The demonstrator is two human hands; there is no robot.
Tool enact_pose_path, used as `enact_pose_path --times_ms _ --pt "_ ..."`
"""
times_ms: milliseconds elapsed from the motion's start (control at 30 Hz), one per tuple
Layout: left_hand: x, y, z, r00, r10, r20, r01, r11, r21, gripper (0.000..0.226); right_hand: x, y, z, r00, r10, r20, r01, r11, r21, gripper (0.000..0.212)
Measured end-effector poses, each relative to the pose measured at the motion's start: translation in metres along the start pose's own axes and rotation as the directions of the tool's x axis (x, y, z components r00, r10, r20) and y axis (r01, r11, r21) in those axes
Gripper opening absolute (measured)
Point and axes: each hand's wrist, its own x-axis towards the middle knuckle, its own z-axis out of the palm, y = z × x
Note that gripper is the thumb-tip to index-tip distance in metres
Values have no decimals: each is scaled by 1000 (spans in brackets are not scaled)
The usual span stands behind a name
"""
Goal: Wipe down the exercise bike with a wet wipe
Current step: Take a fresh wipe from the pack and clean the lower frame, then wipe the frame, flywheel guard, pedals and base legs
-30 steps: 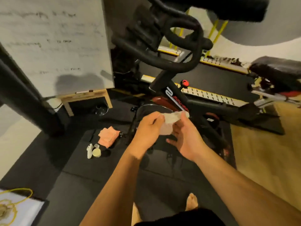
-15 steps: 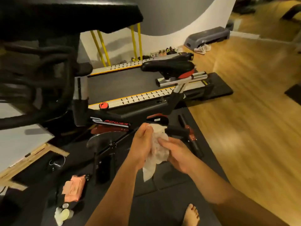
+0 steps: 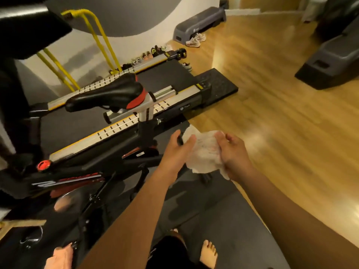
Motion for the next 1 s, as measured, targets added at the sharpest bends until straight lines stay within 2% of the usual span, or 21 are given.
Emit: enact_pose_path --times_ms 67,133,200,233,300,367,467,567,633,800,900,1000 --pt "20 7 18 982 70 173 -68 998 -18 79 25 -5 -22 997 -1 -79 2 1000 4 22" --pt "46 15 37 960 115 257 -135 989 65 83 50 -10 -42 991 20 -130 -23 999 -22 34" --pt "76 30 58 948 150 280 -209 959 194 69 82 -15 -62 990 6 -139 -19 996 -89 48" --pt "93 38 68 945 182 272 -256 928 270 56 98 -19 -72 992 -22 -127 6 993 -122 48" --pt "130 50 88 945 241 219 -308 881 359 32 130 -34 -86 997 -59 -55 49 983 -176 35" --pt "171 64 105 948 280 151 -316 881 351 21 165 -50 -95 997 -56 60 70 963 -259 24" --pt "229 92 124 938 338 76 -342 872 350 12 224 -78 -101 992 -49 120 97 895 -436 26" --pt "280 129 133 918 395 29 -381 859 342 6 288 -110 -103 987 -83 139 150 794 -589 8" --pt "315 156 131 886 463 2 -432 825 365 9 332 -137 -103 974 -114 196 216 729 -650 15" --pt "383 219 111 890 455 -38 -434 869 238 15 424 -206 -80 917 -57 394 289 777 -559 17" --pt "427 245 99 852 483 -201 -448 872 197 17 482 -234 -51 845 -88 528 396 768 -504 20" --pt "468 267 86 817 446 -366 -425 894 140 17 548 -255 -20 770 -63 635 398 826 -400 19"
